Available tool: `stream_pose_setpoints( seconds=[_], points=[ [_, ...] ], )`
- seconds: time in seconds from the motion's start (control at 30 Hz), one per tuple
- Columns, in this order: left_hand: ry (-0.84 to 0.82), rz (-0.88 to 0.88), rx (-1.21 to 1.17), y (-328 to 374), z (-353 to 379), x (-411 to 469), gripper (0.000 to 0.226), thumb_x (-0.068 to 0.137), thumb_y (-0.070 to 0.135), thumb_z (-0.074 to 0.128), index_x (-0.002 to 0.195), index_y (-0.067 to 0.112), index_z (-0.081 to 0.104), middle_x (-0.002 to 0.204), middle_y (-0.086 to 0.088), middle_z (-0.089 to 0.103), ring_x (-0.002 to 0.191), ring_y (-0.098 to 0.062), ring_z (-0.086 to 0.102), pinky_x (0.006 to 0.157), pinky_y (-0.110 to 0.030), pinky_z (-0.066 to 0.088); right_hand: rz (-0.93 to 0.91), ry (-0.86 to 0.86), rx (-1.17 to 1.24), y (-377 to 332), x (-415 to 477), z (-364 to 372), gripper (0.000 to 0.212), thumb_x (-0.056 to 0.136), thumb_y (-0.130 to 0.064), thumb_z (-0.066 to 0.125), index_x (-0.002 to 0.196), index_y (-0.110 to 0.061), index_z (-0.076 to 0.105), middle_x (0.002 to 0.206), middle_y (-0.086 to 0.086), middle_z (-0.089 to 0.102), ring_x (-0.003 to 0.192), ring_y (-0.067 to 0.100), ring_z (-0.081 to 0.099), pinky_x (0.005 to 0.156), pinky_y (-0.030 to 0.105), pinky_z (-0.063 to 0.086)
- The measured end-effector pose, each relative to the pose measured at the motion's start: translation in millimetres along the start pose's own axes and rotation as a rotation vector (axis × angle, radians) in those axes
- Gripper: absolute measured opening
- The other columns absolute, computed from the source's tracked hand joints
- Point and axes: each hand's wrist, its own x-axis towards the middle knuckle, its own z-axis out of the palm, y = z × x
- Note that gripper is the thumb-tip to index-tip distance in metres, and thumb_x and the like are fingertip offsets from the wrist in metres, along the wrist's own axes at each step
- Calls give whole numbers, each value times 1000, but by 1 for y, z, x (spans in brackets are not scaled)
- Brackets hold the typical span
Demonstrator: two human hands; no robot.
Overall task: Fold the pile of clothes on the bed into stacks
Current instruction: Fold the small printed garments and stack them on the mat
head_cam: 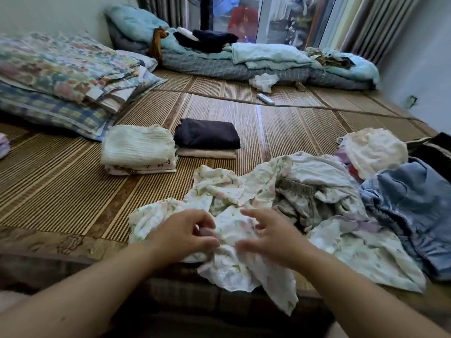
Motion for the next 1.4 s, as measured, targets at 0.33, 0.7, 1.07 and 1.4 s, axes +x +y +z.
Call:
stream_pose_setpoints(
  seconds=[0.33, 0.7, 1.07, 1.4],
  points=[
    [-229, 56, 611, -3, 37, -12, 73, 80, 49, 63, 143, 54, 26, 163, 5, -4, 147, -18, 12, 117, -53, -1, 183, 297, 201, 0, 2, 12, 28, 95, -30, 53, 75, -14, 64, 70, 1, 63, 71, 23, 59, 59, 29, 38],
    [386, 34, -407, 46, 3, 0, 21, 97, 22, 51, 90, 32, 68, 59, 16, 63, 64, -4, 66, 58, -27, 53, 481, 791, 262, 33, -18, -46, 13, 95, -17, 48, 101, -11, 58, 108, 17, 62, 90, 30, 52, 78, 36, 41],
    [-239, -59, 152, 17, 23, -11, 58, 81, 38, 72, 135, 37, 50, 150, 10, 37, 127, -16, 49, 108, -38, 41, 49, -234, -468, 10, -32, 32, 83, 82, -27, 62, 150, -43, 16, 160, -8, 16, 146, 22, 18, 115, 45, 25],
    [-269, -62, 634, -3, 28, -10, 60, 72, 58, 70, 126, 45, 49, 156, 10, 25, 138, -24, 31, 110, -47, 34, 34, -203, -483, 34, -34, 14, 50, 86, -25, 57, 135, -30, 53, 151, -3, 39, 140, 19, 36, 109, 30, 37]
  ],
)
